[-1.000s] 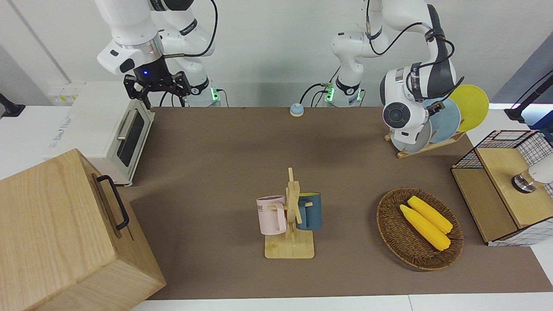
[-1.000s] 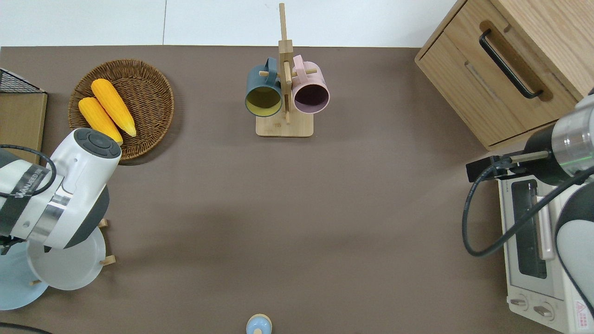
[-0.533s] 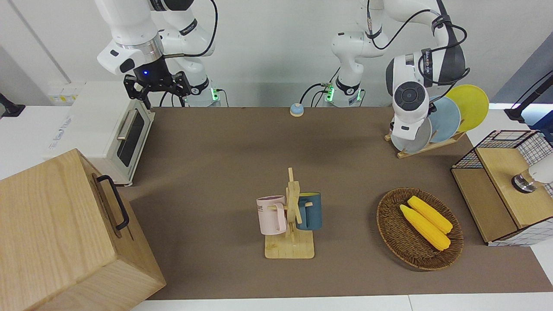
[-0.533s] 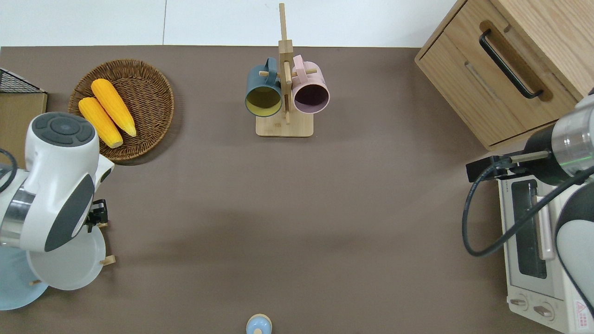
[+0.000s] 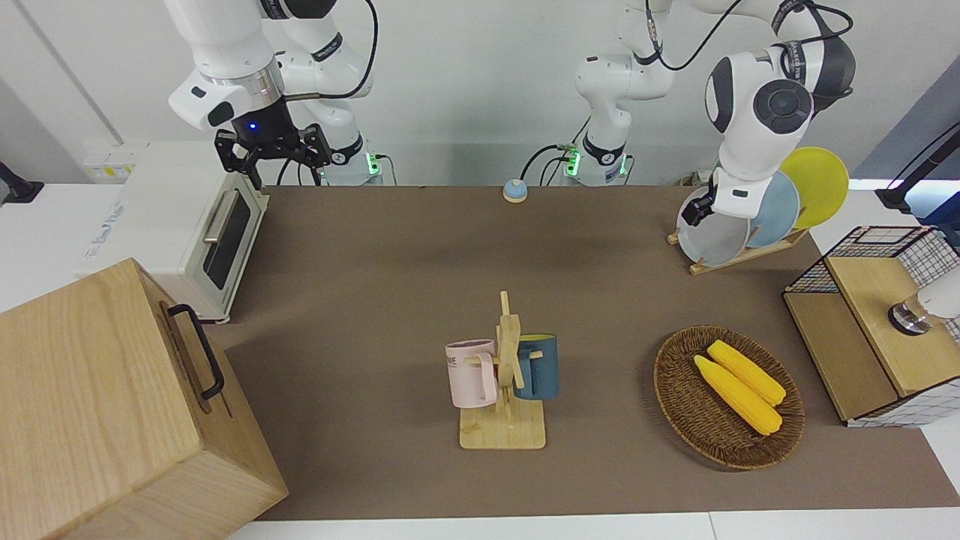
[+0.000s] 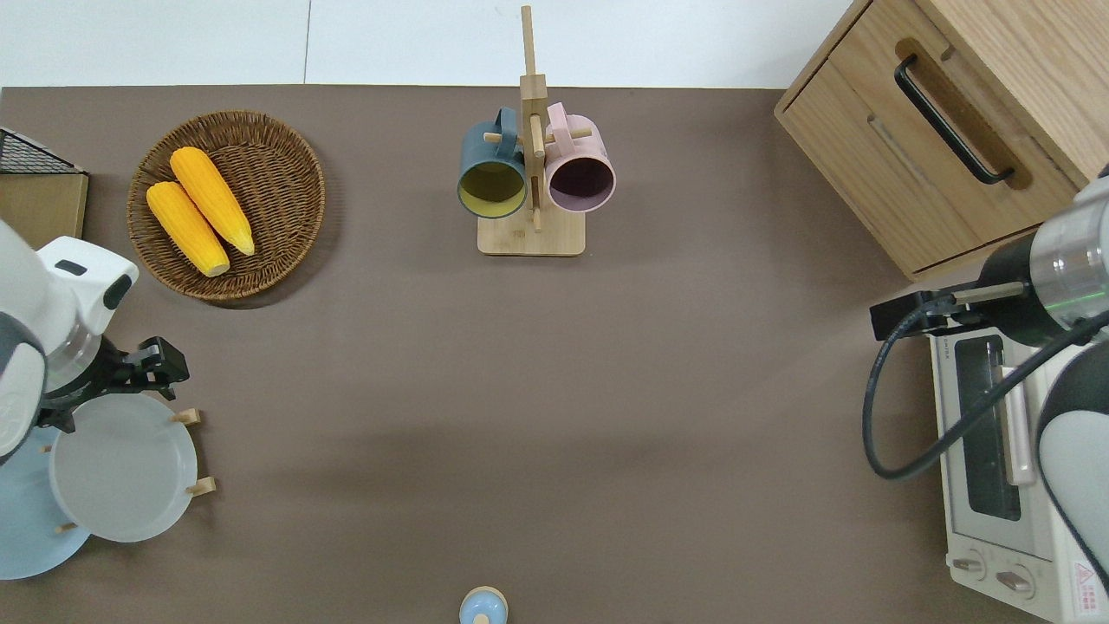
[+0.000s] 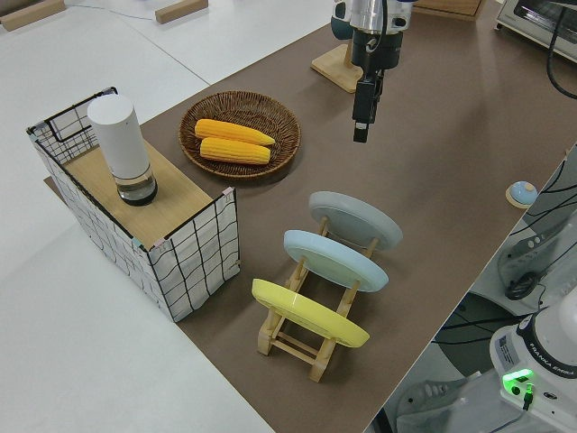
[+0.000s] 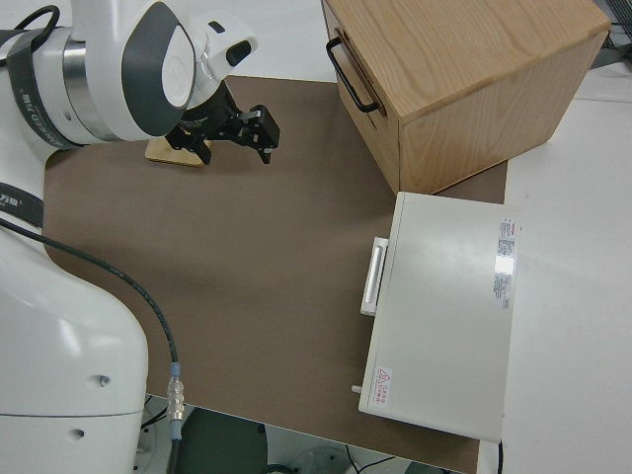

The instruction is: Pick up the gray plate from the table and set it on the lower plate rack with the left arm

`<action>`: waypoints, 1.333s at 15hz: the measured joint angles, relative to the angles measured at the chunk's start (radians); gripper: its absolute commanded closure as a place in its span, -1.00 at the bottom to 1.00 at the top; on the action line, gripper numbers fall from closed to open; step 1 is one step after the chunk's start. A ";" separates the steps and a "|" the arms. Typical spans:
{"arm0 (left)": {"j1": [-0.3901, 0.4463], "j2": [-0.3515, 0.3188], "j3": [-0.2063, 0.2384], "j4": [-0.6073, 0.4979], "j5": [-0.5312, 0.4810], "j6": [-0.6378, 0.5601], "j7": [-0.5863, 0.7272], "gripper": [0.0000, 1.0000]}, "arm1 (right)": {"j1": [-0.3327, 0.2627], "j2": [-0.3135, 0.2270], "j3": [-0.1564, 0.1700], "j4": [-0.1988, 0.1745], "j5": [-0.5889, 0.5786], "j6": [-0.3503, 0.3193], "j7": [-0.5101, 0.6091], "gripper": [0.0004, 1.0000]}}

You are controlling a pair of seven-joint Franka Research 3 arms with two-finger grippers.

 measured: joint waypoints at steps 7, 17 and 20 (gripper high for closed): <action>0.001 -0.048 0.151 0.029 -0.178 0.007 0.297 -0.98 | 0.000 0.000 0.000 0.000 0.000 0.000 0.000 -0.97; -0.003 -0.061 0.157 0.075 -0.219 0.051 0.361 -0.99 | 0.000 0.000 0.000 0.000 0.000 0.000 0.000 -0.97; -0.003 -0.061 0.156 0.076 -0.219 0.092 0.361 -0.99 | 0.000 0.000 0.000 0.000 0.000 0.000 0.000 -0.97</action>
